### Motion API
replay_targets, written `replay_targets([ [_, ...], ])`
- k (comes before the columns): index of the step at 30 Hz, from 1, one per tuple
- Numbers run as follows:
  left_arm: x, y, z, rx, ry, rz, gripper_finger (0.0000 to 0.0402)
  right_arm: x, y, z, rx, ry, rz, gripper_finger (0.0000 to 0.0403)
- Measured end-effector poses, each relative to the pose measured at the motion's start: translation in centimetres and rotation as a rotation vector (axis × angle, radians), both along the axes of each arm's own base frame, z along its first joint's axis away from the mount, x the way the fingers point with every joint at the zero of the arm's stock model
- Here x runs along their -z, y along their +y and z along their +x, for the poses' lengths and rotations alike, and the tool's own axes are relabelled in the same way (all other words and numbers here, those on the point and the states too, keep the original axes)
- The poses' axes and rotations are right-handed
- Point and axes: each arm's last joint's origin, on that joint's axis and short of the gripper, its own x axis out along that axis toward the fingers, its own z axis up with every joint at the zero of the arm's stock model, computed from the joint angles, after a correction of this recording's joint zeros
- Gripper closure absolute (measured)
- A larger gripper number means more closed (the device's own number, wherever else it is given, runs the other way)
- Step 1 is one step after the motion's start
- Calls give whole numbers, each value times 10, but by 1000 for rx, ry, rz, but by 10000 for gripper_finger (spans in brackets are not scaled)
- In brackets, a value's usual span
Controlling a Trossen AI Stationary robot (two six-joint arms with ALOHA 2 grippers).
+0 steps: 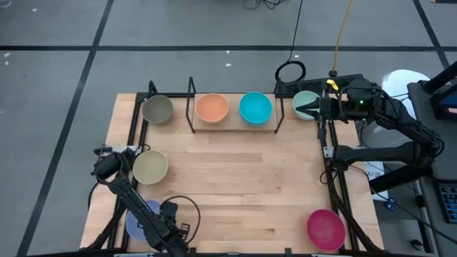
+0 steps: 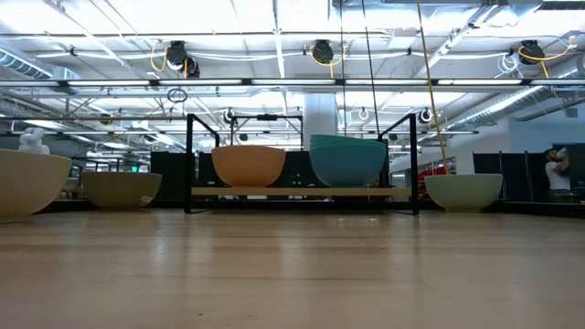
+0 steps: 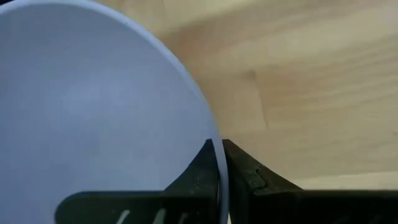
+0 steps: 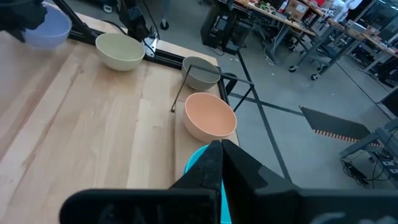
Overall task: Place and stack bowls onto a shelf
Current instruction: Stack the purple bowl on top of the orange bowl on the shelf
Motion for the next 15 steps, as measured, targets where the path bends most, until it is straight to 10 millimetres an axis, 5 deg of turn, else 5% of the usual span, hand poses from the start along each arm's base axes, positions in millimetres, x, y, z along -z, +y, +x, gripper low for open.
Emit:
replay_targets([
  [15, -113, 112, 0, 485, -217, 25, 393, 0, 0, 0, -18, 11, -44, 403],
])
